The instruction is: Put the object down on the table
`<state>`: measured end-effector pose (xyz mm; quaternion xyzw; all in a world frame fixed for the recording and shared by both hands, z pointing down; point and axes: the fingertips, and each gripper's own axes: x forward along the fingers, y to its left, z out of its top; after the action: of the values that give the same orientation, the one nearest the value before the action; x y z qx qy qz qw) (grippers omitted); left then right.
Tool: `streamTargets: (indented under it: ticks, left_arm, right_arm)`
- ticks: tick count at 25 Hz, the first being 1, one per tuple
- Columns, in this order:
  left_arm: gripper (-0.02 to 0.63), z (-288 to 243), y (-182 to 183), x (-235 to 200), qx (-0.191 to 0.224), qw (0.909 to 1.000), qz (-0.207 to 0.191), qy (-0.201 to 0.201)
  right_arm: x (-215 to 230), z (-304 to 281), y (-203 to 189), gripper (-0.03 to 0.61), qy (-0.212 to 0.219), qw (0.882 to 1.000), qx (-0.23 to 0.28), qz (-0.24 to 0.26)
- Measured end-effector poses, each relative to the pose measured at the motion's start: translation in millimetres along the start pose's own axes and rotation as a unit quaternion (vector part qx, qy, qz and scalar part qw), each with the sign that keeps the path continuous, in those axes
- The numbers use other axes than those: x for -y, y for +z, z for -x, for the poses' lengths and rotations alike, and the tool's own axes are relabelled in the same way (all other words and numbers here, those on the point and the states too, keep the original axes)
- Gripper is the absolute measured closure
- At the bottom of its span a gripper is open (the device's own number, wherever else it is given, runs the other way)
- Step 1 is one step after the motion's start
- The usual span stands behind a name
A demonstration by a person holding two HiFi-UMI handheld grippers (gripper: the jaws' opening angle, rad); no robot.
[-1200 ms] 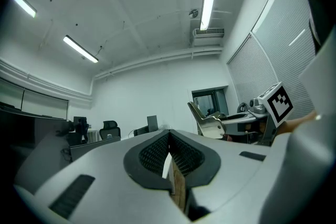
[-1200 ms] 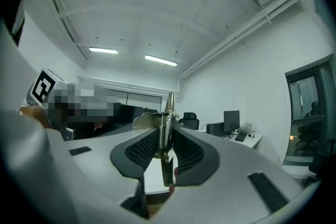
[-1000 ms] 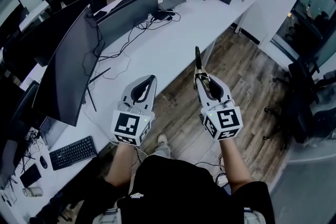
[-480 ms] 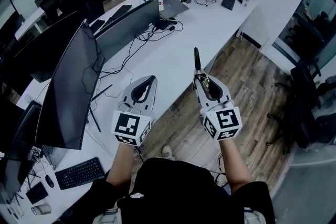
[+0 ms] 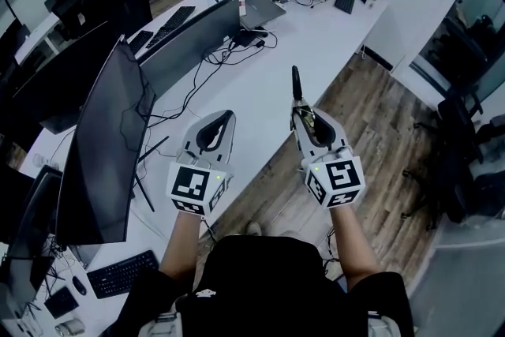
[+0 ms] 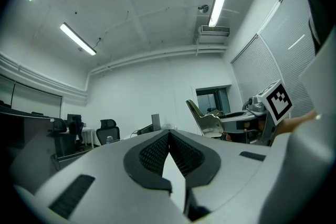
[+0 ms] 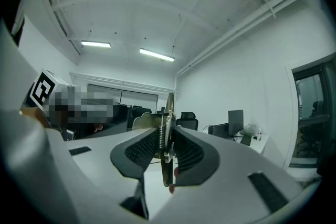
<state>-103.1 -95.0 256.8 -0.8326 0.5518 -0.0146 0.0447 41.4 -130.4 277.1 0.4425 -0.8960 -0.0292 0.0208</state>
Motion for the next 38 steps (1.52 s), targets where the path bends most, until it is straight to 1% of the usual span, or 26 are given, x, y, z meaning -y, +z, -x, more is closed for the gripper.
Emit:
streamTargets:
  ticks: [4, 11, 21, 31, 38]
  left_arm:
    - [0.600, -7.2, -8.9, -9.7, -0.008, 1.0000, 0.005, 0.001]
    - [0.600, -18.4, -30.0, -20.3, -0.028, 0.9994, 0.017, 0.009]
    - [0.600, -48.8, -65.0, -28.5, -0.058, 0.9973, 0.037, 0.026]
    - [0.600, -82.4, -110.9, -31.3, -0.094, 0.9927, 0.067, 0.035]
    - [0.600, -95.5, -146.9, -37.9, -0.124, 0.9864, 0.093, 0.054]
  right_arm:
    - [0.4, -15.0, -4.2, 0.479, 0.004, 1.000, -0.006, -0.001]
    - [0.6, -35.7, -23.7, 0.478, 0.019, 0.999, -0.029, -0.006]
    - [11.0, -69.1, -57.4, 0.479, 0.051, 0.997, -0.062, -0.013]
    - [24.8, -106.4, -100.8, 0.479, 0.088, 0.990, -0.105, -0.020]
    - [25.8, -126.8, -138.4, 0.479, 0.122, 0.982, -0.146, -0.021]
